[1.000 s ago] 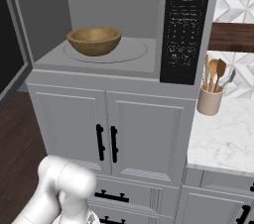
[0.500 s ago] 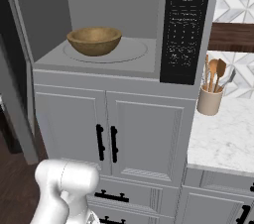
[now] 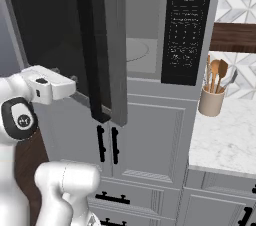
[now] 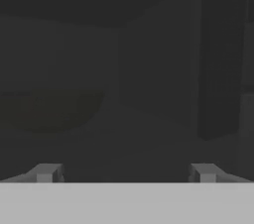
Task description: Open the microwave, place the bowl with waffle inside the microwave, then close the microwave door and turn it on.
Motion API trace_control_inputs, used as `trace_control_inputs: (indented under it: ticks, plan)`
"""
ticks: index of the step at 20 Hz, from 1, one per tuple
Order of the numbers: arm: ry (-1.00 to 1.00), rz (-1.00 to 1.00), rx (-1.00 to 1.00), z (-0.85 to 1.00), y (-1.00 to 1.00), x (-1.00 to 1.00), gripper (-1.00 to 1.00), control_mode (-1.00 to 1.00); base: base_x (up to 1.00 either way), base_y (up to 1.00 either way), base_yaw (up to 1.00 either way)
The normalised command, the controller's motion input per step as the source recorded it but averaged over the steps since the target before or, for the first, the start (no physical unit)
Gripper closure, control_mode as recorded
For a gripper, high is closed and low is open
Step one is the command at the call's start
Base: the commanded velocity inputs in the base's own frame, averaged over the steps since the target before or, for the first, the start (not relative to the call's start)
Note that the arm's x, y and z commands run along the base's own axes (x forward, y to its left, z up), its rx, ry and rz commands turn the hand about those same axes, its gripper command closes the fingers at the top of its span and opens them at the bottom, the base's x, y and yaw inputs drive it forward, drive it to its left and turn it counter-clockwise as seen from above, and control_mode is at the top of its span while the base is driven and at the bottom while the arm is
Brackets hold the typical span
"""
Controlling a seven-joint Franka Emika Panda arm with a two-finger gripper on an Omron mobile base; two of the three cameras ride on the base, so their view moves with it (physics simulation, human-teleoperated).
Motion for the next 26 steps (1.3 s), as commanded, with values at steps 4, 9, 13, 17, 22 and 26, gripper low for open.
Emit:
trace_control_inputs:
  ticks: [4,9,13,17,22,26]
  plan:
    - [0.2,0.25,0.09,0.0,-0.78,1.0,-1.0,-1.0,0.0,0.0,0.0]
    - [0.38,0.12,0.09,0.01,-0.39,1.0,-1.0,-1.0,0.0,0.0,0.0]
    - [0.34,0.01,0.01,0.0,-0.02,0.98,-1.0,-1.0,0.0,0.0,0.0]
    - [0.13,0.01,0.0,0.0,-0.01,0.47,-1.0,-1.0,0.0,0.0,0.0]
    - [-0.06,0.0,0.01,-0.09,-0.14,-0.39,-1.0,-1.0,0.0,0.0,0.0]
    - [-0.43,0.0,0.06,-0.54,-0.62,-1.0,-1.0,-1.0,0.0,0.0,0.0]
